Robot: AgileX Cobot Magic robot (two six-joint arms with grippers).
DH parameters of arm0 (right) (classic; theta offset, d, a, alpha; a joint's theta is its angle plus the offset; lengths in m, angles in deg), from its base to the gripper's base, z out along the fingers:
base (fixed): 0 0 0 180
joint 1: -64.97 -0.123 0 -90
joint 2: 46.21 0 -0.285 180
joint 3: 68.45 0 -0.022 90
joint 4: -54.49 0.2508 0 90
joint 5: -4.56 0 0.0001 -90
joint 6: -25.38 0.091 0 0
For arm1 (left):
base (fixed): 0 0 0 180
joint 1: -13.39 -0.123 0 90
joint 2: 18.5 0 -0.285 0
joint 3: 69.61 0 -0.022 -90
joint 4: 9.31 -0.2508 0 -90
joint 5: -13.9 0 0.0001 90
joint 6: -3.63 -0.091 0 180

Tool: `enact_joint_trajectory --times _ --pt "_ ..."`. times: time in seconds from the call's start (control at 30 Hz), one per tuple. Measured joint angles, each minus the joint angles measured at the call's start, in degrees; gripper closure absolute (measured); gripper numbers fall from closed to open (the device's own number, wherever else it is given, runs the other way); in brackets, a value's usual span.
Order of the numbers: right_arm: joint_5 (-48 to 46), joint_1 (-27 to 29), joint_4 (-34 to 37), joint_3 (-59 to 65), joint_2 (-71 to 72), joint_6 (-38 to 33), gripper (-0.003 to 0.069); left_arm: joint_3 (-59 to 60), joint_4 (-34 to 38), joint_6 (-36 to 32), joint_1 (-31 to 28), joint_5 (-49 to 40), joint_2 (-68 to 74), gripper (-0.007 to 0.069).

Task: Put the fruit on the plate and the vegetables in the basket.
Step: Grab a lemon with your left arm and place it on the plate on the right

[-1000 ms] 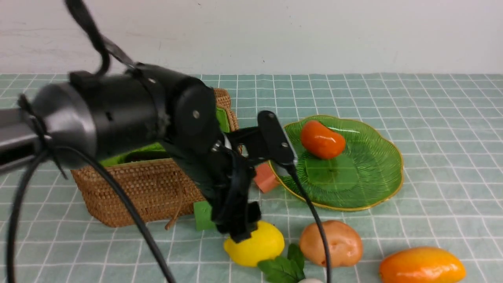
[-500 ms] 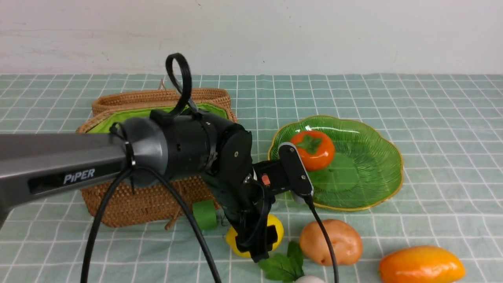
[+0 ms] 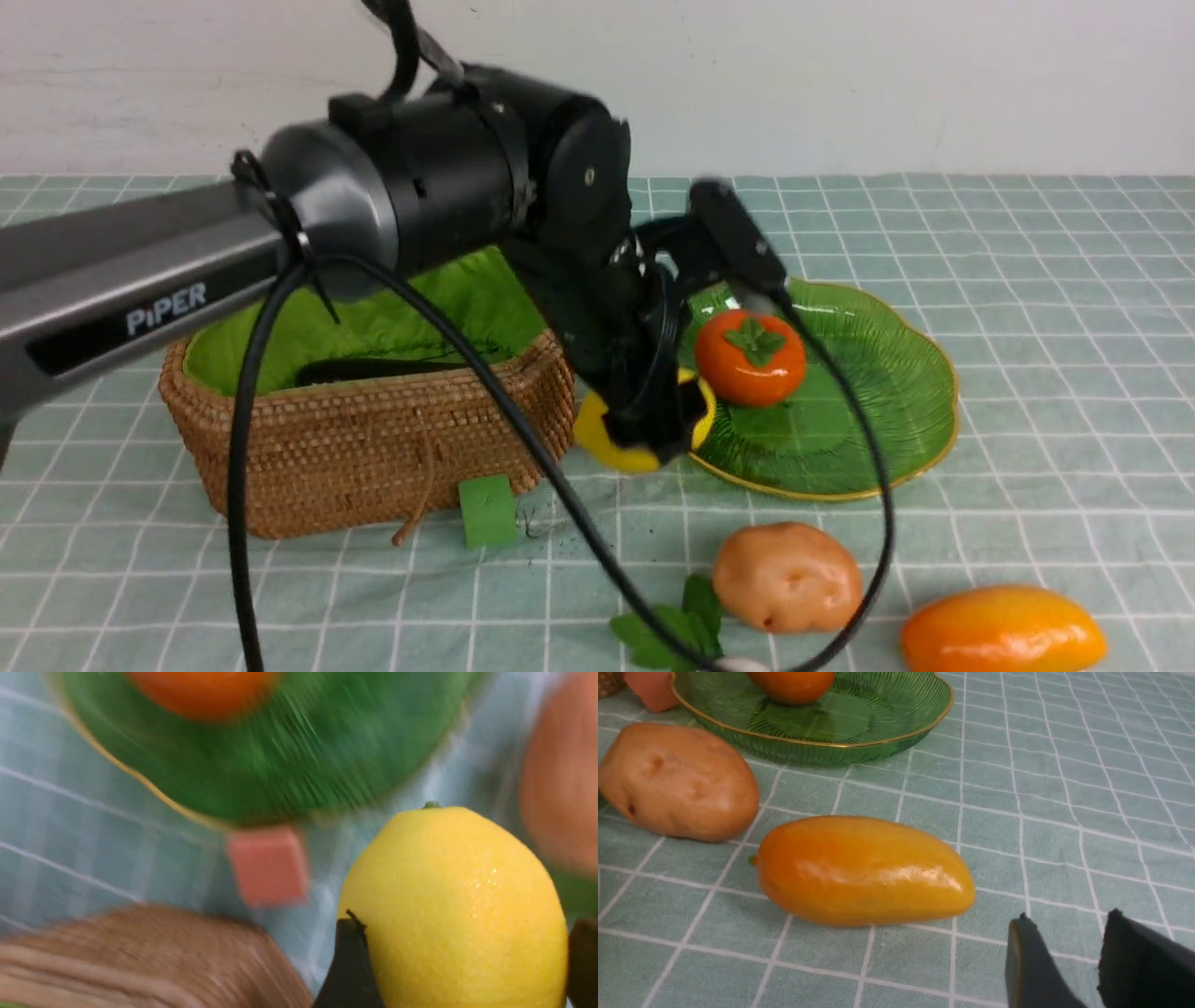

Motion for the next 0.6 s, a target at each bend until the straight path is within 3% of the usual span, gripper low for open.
enact_joint_trajectory --times 0.27,0.6 --pt "0.0 0.0 0.0 0.0 0.0 0.0 0.0418 -1.1 13.1 2.7 0.0 22.5 5.6 0.0099" --pt "0.0 0.0 -0.1 0.0 0.0 0.0 0.0418 -0.8 11.9 0.9 0.0 28.4 15.6 0.0101"
